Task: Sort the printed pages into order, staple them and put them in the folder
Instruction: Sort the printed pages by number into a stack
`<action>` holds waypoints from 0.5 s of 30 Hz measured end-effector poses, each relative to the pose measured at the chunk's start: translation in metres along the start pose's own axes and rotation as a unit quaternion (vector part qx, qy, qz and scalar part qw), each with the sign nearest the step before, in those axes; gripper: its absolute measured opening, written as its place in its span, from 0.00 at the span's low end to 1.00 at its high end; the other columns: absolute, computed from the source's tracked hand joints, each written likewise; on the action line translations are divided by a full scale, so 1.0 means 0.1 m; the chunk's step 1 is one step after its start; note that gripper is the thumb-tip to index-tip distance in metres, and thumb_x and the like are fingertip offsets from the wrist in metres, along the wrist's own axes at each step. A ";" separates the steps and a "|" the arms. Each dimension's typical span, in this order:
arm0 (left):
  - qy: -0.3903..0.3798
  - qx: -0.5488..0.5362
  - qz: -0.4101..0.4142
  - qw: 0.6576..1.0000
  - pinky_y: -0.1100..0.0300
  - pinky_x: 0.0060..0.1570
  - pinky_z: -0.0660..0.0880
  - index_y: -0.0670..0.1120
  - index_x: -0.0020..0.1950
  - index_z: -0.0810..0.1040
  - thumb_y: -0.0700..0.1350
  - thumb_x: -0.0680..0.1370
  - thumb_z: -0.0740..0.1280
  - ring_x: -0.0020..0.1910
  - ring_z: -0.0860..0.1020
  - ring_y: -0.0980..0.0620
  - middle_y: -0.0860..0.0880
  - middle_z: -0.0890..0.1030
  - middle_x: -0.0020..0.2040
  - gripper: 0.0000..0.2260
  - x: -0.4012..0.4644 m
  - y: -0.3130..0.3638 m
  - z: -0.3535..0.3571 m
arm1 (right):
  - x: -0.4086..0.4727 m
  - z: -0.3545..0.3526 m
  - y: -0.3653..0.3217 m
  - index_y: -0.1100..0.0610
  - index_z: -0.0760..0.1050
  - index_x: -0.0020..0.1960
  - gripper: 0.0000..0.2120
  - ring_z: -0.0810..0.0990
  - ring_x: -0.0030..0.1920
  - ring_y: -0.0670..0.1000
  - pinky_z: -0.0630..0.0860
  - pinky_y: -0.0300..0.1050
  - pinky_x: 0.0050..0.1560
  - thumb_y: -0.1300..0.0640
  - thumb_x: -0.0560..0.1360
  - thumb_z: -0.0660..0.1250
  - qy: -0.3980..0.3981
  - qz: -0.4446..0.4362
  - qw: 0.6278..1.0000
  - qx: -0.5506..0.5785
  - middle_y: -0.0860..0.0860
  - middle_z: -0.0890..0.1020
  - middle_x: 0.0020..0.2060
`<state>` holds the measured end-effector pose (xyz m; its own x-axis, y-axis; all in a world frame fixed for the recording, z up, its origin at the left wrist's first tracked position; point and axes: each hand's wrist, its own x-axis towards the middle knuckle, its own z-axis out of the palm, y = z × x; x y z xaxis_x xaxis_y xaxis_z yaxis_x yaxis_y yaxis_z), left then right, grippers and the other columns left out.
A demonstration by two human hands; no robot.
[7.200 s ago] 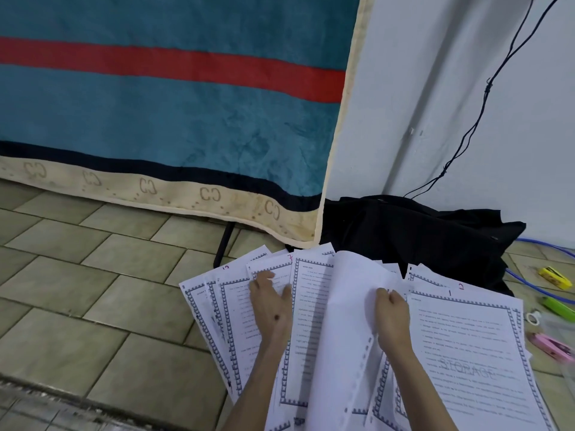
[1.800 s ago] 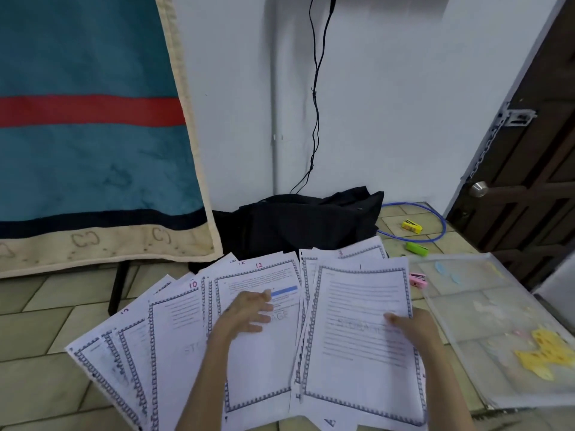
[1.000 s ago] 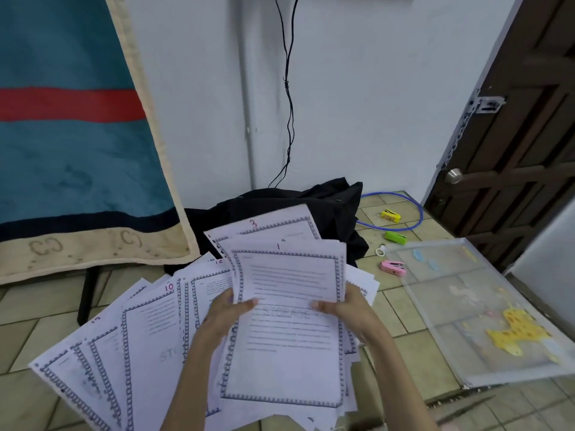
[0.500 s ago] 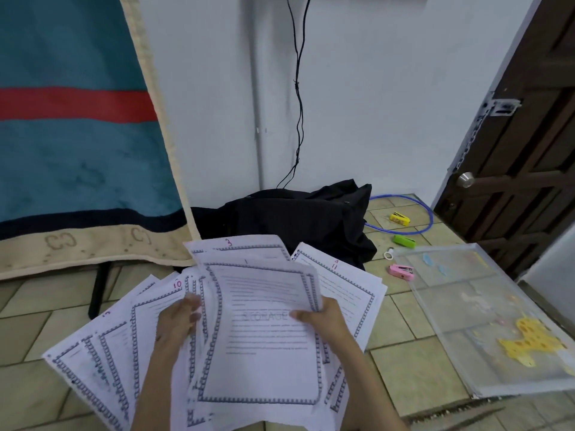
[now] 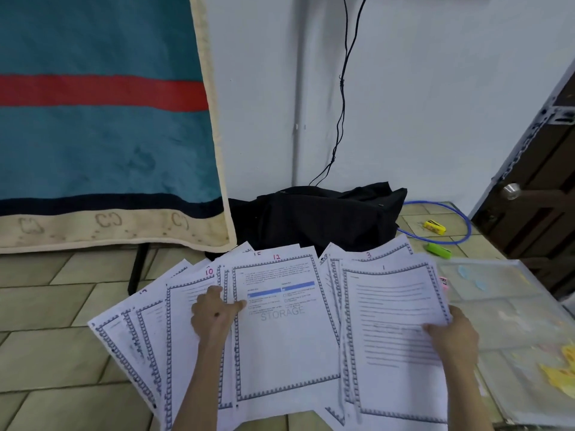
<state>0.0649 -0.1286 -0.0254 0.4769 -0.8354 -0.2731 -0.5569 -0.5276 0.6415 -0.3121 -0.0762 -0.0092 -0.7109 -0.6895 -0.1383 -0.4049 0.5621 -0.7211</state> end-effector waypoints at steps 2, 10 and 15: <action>0.003 -0.005 -0.010 1.000 0.49 0.60 0.70 0.43 0.70 0.65 0.51 0.66 0.77 0.65 0.71 0.41 0.41 0.74 0.64 0.36 -0.01 0.02 0.02 | -0.01 0.01 0.00 0.55 0.65 0.69 0.27 0.76 0.54 0.66 0.72 0.59 0.54 0.67 0.71 0.64 0.036 0.005 0.999 -0.034 0.65 0.78 0.54; 0.009 -0.110 -0.003 0.994 0.51 0.57 0.74 0.40 0.61 0.74 0.44 0.69 0.74 0.57 0.76 0.42 0.42 0.79 0.57 0.23 -0.03 -0.01 0.01 | -0.21 0.39 -0.19 0.56 0.75 0.62 0.28 0.64 0.62 0.64 0.62 0.61 0.59 0.75 0.66 0.64 0.103 -0.105 0.968 -0.204 0.62 0.68 0.65; -0.005 -0.209 -0.018 0.978 0.54 0.59 0.72 0.40 0.61 0.75 0.42 0.76 0.68 0.57 0.77 0.42 0.41 0.78 0.59 0.15 -0.01 0.05 -0.09 | -0.99 0.90 -0.79 0.59 0.78 0.58 0.13 0.78 0.39 0.48 0.75 0.40 0.44 0.66 0.77 0.60 -0.163 -0.288 0.943 0.031 0.55 0.82 0.44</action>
<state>0.0671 -0.1289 -0.0153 0.4836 -0.8201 -0.3057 -0.2134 -0.4493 0.8675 -0.1576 -0.0931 0.0001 -0.1649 -0.9819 0.0934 -0.6281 0.0315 -0.7775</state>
